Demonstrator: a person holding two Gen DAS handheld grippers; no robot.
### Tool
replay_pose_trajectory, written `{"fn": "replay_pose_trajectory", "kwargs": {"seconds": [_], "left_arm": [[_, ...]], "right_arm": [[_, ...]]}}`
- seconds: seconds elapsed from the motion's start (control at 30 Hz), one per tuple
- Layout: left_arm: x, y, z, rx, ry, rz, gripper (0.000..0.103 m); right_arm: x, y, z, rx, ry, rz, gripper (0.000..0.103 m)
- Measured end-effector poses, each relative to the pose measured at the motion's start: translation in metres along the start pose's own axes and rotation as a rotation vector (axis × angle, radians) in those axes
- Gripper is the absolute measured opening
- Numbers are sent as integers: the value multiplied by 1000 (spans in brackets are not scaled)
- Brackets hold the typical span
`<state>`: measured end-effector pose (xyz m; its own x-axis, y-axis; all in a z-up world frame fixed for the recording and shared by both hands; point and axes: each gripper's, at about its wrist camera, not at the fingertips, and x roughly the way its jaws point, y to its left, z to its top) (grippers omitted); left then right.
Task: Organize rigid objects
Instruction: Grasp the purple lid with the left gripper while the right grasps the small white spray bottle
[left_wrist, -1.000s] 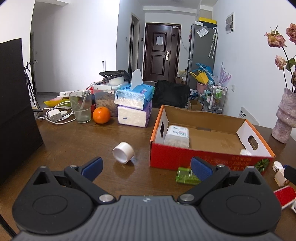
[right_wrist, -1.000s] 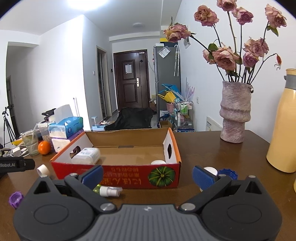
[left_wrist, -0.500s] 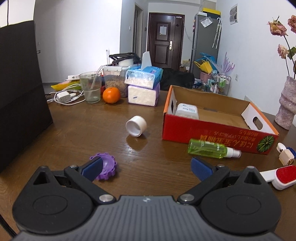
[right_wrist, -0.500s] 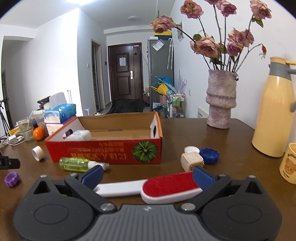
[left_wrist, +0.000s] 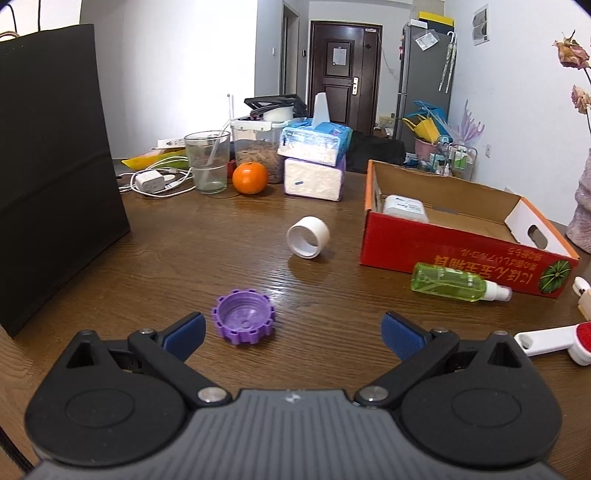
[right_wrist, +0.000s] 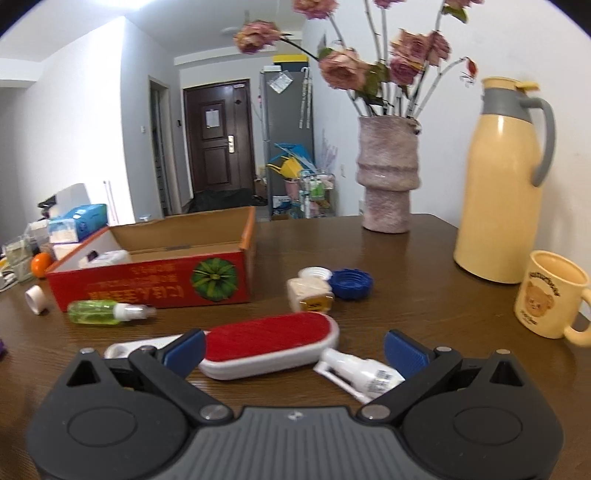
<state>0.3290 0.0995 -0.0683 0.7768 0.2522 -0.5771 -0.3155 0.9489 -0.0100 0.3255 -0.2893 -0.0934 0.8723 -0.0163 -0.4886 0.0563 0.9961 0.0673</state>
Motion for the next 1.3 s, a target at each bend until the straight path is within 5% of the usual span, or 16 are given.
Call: {"fn": "replay_pose_trajectory", "kwargs": {"seconds": [0.5, 0.73, 0.83, 1.3], "left_arm": [[14, 35, -1, -22, 16, 53, 103], [26, 46, 0, -31, 28, 68, 103], [34, 51, 1, -37, 39, 76, 103], [83, 51, 1, -32, 118, 43, 103]], "right_arm": [[37, -37, -17, -91, 126, -66, 91], [59, -48, -19, -98, 188, -28, 64], [58, -52, -20, -56, 187, 18, 31], [51, -49, -24, 10, 150, 7, 27]]}}
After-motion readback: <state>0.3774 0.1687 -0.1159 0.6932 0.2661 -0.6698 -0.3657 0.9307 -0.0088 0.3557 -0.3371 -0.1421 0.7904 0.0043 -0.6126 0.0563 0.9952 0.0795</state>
